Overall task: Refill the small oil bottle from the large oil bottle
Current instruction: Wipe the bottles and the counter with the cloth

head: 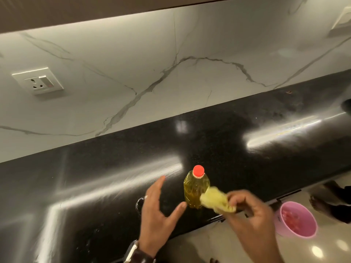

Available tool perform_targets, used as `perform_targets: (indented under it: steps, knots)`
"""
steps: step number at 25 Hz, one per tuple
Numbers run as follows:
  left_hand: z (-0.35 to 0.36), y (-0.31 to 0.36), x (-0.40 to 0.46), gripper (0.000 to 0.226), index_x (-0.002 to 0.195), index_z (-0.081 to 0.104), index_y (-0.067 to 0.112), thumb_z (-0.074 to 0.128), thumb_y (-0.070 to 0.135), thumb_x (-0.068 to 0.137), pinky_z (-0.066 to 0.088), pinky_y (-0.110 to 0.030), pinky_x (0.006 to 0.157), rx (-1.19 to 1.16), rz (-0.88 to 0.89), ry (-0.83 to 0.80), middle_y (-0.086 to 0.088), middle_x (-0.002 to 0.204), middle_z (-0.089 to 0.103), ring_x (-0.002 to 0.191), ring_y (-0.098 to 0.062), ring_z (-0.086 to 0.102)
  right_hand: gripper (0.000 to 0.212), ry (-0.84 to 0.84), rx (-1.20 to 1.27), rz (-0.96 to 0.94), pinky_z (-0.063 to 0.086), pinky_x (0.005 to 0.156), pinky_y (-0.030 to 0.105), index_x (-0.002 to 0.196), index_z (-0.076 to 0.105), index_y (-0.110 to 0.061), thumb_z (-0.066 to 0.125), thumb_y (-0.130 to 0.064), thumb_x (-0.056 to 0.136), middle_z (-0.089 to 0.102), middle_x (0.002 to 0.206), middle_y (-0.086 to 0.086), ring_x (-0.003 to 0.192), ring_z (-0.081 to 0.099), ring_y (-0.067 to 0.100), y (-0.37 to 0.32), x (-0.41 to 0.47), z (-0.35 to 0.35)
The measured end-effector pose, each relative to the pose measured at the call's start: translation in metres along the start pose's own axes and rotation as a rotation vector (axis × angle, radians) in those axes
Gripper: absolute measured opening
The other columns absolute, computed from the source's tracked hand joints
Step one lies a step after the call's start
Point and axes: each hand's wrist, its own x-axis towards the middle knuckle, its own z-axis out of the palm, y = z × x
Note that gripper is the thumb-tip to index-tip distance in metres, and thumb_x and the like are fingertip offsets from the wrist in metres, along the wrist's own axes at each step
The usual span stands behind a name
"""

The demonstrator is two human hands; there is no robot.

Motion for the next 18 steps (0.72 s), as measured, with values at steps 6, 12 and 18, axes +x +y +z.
perform_targets:
  steps: [6,12,18]
  knots:
    - [0.05,0.046,0.036,0.059,0.133,0.061,0.035,0.077,0.052,0.079,0.05,-0.035,0.104,-0.086,0.046,0.001,0.023,0.13,0.062,0.124,-0.002,0.056,0.034,0.096,-0.503,-0.664,0.055,0.07,0.026,0.073,0.069,-0.006,0.094,-0.029,0.076,0.071,0.089,0.004,0.082,0.066,0.017,-0.025,0.088,0.012]
    - [0.056,0.047,0.043,0.017,0.106,0.068,0.038,0.071,0.042,0.089,0.059,-0.038,0.077,-0.109,0.122,0.089,0.02,0.096,0.071,0.091,-0.003,0.065,0.028,-0.327,-0.762,-0.661,0.062,0.09,0.035,0.104,0.079,-0.019,0.08,-0.04,0.085,0.072,0.123,-0.002,0.116,0.066,0.014,0.003,0.073,0.012]
    - [0.058,0.039,0.044,0.035,0.112,0.077,0.029,0.075,0.051,0.085,0.06,-0.039,0.083,-0.148,0.083,0.061,0.019,0.103,0.075,0.098,-0.005,0.068,0.031,-0.312,-0.661,-0.541,0.064,0.084,0.03,0.109,0.075,-0.016,0.087,-0.019,0.08,0.076,0.112,-0.003,0.1,0.075,0.013,-0.005,0.081,0.013]
